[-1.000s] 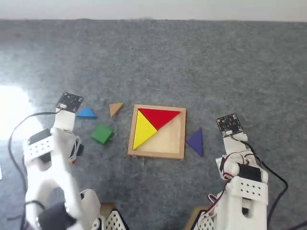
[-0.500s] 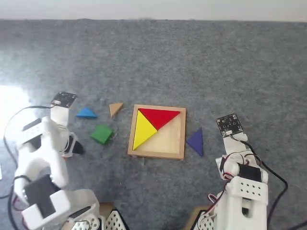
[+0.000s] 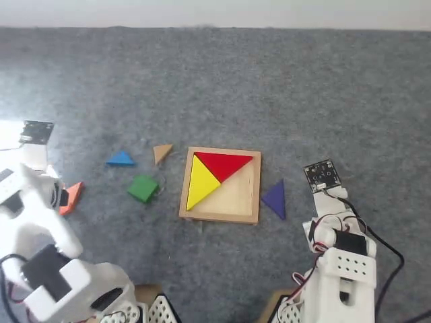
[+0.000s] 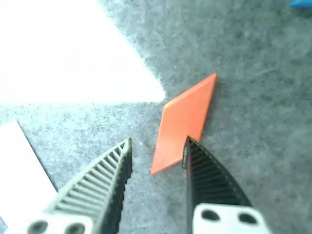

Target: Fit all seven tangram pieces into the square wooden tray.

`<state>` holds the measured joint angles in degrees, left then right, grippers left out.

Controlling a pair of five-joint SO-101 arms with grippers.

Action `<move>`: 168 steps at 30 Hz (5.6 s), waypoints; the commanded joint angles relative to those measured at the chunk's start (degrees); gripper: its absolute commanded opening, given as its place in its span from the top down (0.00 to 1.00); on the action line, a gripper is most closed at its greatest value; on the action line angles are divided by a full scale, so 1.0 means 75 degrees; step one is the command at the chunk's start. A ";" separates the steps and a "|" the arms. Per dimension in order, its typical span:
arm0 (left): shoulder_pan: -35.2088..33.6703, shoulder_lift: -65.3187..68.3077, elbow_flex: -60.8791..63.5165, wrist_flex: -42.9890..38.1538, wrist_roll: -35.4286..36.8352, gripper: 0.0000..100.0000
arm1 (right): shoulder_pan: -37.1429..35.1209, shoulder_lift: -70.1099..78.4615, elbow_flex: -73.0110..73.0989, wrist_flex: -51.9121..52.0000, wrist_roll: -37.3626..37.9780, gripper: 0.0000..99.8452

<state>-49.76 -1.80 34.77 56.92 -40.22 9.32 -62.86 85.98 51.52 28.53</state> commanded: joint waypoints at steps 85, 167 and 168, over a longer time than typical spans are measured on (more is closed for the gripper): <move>0.9905 0.1875 -0.3347 0.1805 0.8568 0.99 | -0.0064 -0.0006 -0.0023 -0.0111 0.0059 0.78; 1.0421 0.4431 -0.4905 0.2321 0.7056 0.80 | -0.0064 -0.0006 -0.0023 -0.0088 0.0094 0.78; 1.0503 0.4466 -0.4999 0.2344 0.7010 0.80 | -0.0064 -0.0006 -0.0023 -0.0088 0.0094 0.78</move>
<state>26.99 29.76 0.57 74.33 14.37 9.32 -62.86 85.98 51.52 28.53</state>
